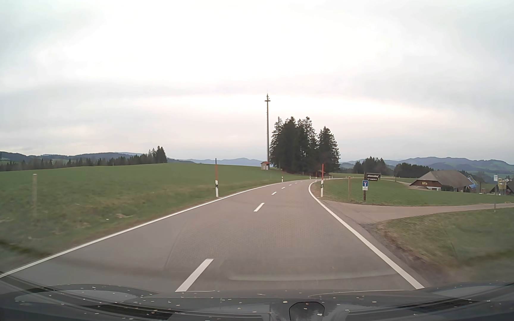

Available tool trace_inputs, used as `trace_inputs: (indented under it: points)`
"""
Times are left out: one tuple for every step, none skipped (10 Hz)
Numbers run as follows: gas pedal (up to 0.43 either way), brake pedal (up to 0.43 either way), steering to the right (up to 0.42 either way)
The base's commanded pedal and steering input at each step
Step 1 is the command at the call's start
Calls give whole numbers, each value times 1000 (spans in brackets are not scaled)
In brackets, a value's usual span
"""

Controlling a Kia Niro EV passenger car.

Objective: Follow the waypoints while adhering to traffic rules and regulations

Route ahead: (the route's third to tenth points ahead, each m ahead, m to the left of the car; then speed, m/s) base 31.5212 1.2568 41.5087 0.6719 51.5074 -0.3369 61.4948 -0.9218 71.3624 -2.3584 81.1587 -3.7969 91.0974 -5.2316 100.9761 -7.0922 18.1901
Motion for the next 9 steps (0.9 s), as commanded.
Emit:
trace_inputs:
  points:
    - [47, 0, 8]
    - [47, 0, 11]
    - [47, 0, 15]
    - [47, 0, 15]
    - [47, 0, 13]
    - [47, 0, 10]
    - [47, 0, 8]
    - [47, 0, 8]
    - [47, 0, 8]
